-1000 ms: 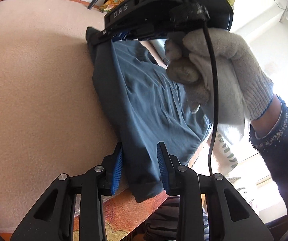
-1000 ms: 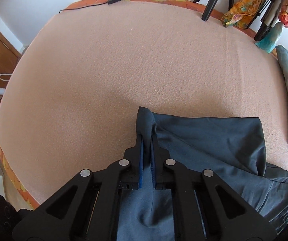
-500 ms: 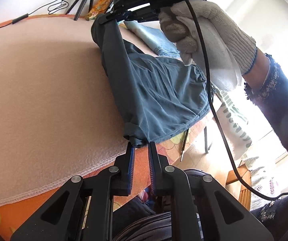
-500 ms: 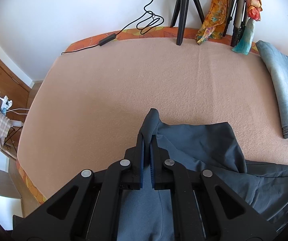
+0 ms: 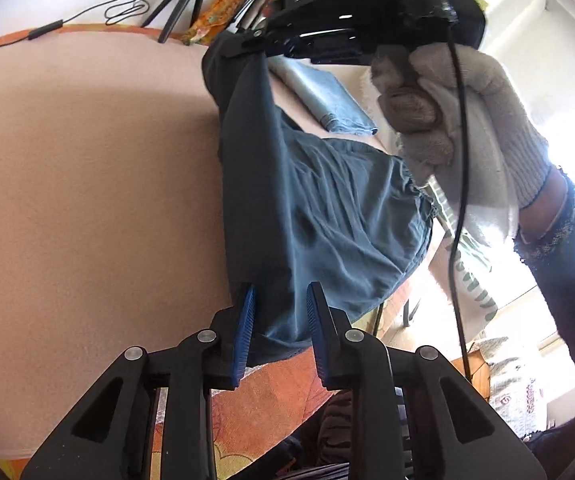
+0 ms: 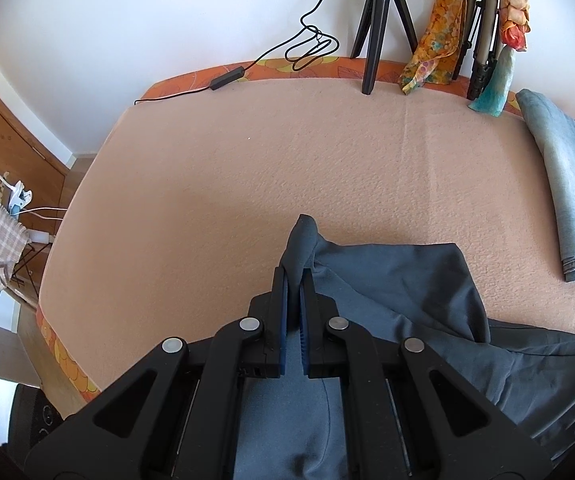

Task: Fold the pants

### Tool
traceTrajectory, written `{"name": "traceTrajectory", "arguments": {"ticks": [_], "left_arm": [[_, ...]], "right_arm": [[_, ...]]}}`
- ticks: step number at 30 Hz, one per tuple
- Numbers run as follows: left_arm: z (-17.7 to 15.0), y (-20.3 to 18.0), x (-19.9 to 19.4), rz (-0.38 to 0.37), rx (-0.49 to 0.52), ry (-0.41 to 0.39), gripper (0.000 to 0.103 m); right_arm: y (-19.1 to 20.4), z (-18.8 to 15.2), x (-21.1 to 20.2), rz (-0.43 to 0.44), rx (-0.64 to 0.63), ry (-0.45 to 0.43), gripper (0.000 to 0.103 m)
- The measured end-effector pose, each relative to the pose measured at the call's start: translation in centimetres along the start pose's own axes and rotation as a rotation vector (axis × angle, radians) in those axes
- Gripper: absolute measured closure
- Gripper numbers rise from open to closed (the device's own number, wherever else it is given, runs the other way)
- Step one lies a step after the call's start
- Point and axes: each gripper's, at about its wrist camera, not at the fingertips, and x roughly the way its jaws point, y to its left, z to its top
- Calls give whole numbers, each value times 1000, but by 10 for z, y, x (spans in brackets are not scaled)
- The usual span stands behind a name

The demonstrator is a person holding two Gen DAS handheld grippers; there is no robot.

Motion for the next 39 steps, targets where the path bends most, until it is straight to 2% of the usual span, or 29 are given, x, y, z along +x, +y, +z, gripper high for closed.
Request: {"name": "traceTrajectory", "arguments": {"ticks": [2, 3, 4, 6, 9, 11, 15, 16, 18, 20, 21, 24, 25, 29, 32, 34, 35, 36, 39], "left_arm": [[-3, 3, 0, -26, -15, -1, 80], [-5, 1, -1, -31, 1, -3, 92], [-8, -3, -3, -17, 29, -3, 98], [-13, -11, -8, 4, 74, -19, 98], [-20, -19, -16, 17, 88, -32, 99], [-26, -21, -16, 0, 72, -13, 99], [-43, -32, -8, 20, 106, 74, 99], [-46, -34, -7, 37, 113, 80, 99], [-45, -35, -16, 59, 114, 43, 99], [-35, -30, -29, 77, 80, -13, 98], [-29, -26, -34, 76, 50, -38, 94], [-12, -15, -31, 84, 0, -48, 67], [-8, -14, -26, 93, -8, -37, 64], [-3, -9, 0, 69, -41, 62, 64], [-5, -7, 11, 31, -58, 80, 64], [-6, -8, 11, 30, -51, 59, 68], [-5, -9, 10, 21, -49, 46, 75], [-5, -11, 9, 12, -43, 37, 91], [2, -26, 3, 45, 4, 9, 96]], "right_arm": [[-1, 0, -3, 3, -2, -5, 98], [-2, 0, -4, 0, -5, -8, 98], [-3, 0, -5, -4, -4, -13, 98], [-7, 1, -8, -2, 6, -25, 98], [-9, 0, -8, 3, 12, -29, 98], [-9, -1, -8, 3, 15, -39, 98], [-10, -1, -11, 10, 17, -58, 98], [-12, -1, -13, 6, 20, -67, 98], [-16, 1, -16, 43, 36, -62, 98], [-15, 0, -18, 38, 17, -59, 98], [-15, 0, -18, 40, 10, -55, 98], [-16, -1, -19, 52, 11, -50, 98], [-16, -1, -19, 56, 11, -50, 98], [-15, -1, -20, 64, 9, -49, 98], [-17, 0, -22, 79, 15, -49, 98], [-20, 0, -24, 86, 17, -50, 98], [-21, 0, -25, 89, 18, -51, 98], [-23, 1, -26, 90, 18, -53, 98], [-29, 1, -32, 104, 25, -63, 98]]}}
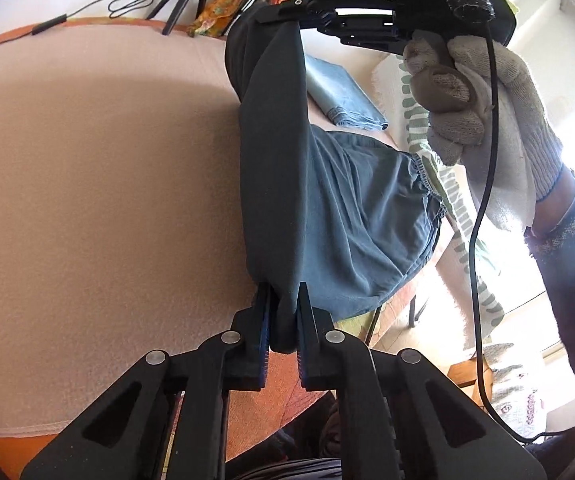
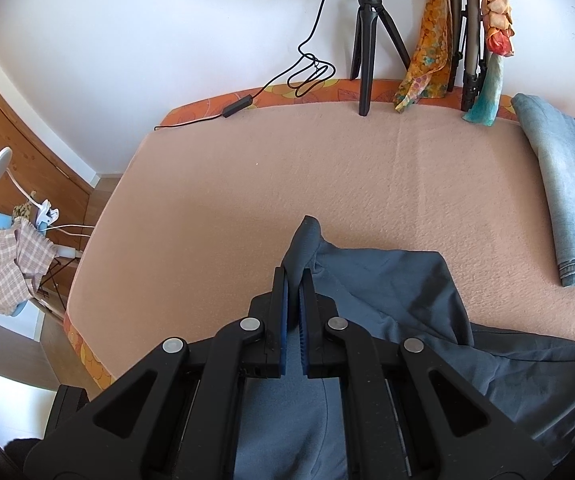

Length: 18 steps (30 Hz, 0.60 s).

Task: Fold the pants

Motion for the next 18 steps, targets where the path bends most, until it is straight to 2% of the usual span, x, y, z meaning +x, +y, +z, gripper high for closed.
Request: {"name": "traceTrajectory", "arguments": {"ticks": [7, 12, 18], "left_arm": [[15, -71, -13, 45, 206, -41, 96], [26, -108, -3, 3, 292, -38, 96], [35, -136, 14, -74, 331, -22, 96]], "right_arm": [[-24, 2, -22, 53, 40, -33, 98], [-43, -1, -39, 64, 61, -53, 98], [-67, -4, -62, 67, 74, -75, 98]]}}
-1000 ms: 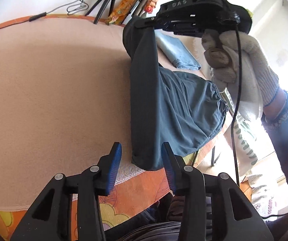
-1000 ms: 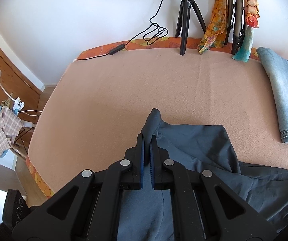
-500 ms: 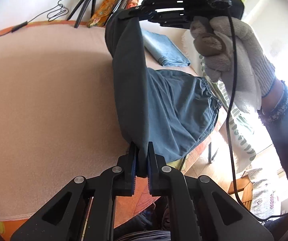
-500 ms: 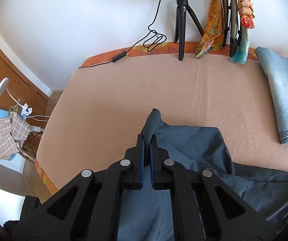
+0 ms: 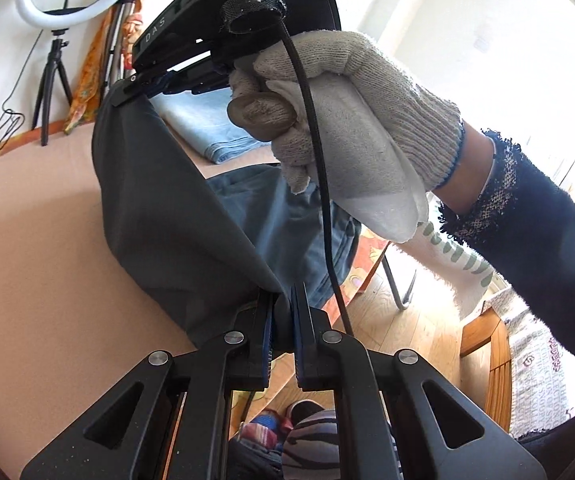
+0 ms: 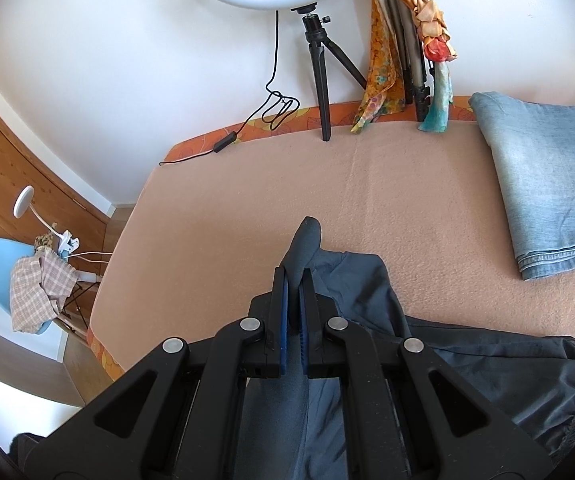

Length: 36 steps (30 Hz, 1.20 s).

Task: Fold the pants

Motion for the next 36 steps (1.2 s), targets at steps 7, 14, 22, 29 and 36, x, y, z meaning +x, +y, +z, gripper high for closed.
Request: {"name": "traceTrajectory", "arguments": {"ticks": [7, 14, 22, 29, 36], "left_arm": [[26, -22, 27, -121, 7, 0, 97], [47, -43, 60, -214, 26, 15, 97], [66, -63, 106, -284, 65, 59, 97], [74, -79, 154, -326, 103, 112, 97], [81, -90, 200, -323, 117, 168, 97]], "right_arm": [[-34, 1, -35, -9, 8, -29, 98], [-76, 1, -71, -44, 13, -46, 98], [-126, -7, -96, -85, 26, -49, 98], [-183, -19, -106, -130, 54, -27, 98], [-242, -33, -100, -154, 116, -10, 98]]}}
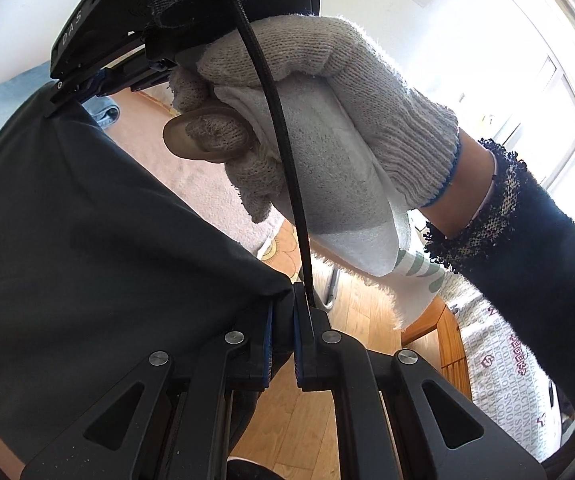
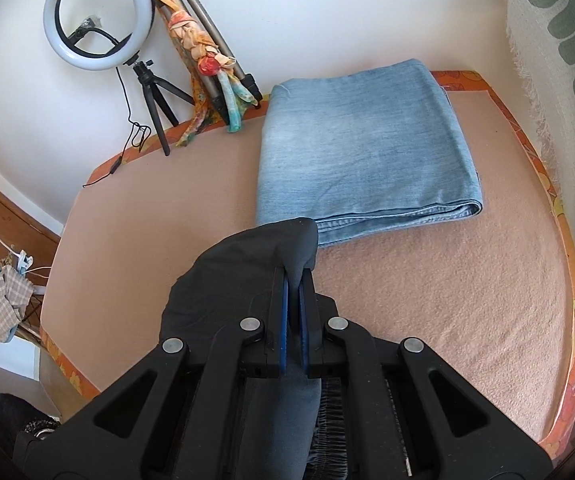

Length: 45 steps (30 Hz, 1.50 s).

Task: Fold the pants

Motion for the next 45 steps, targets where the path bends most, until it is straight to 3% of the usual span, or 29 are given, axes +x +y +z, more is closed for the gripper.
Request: {"name": "traceTrajectory", "arguments": {"ticks": [11, 14, 16, 19, 21, 25, 28, 32, 37, 41, 45], "left_arm": [[-2, -9, 36, 30, -15, 52, 97], [0, -17, 42, 43, -2, 56, 88], [-1, -29, 48, 44, 0, 54, 85], [0, -37, 42, 41, 1, 58, 79], [-2, -45, 34, 44, 19, 54, 78], [-12, -56, 9, 41, 35, 44, 63], [-21, -54, -18, 44, 34, 29, 61], [-36, -38, -63, 76, -3, 7, 61], [-42, -2, -112, 175, -72, -35, 57], [-41, 52, -125, 274, -132, -57, 57], [-46, 96, -133, 308, -233, -65, 57]], "right_arm": [[-52, -15, 34, -29, 75, 33, 94], [-54, -17, 28, -37, 89, 29, 87], [-55, -17, 18, -50, 98, 13, 74], [-58, -18, -4, -58, 122, -30, 65], [-61, -19, -23, -60, 149, -67, 63], [-56, -30, -65, -58, 178, -153, 60], [-47, -49, -94, -37, 197, -216, 59], [-21, -83, -117, -47, 172, -260, 58], [22, -132, -123, -22, 154, -263, 58], [57, -174, -109, 31, 152, -223, 58], [92, -209, -85, 98, 141, -156, 58]]}}
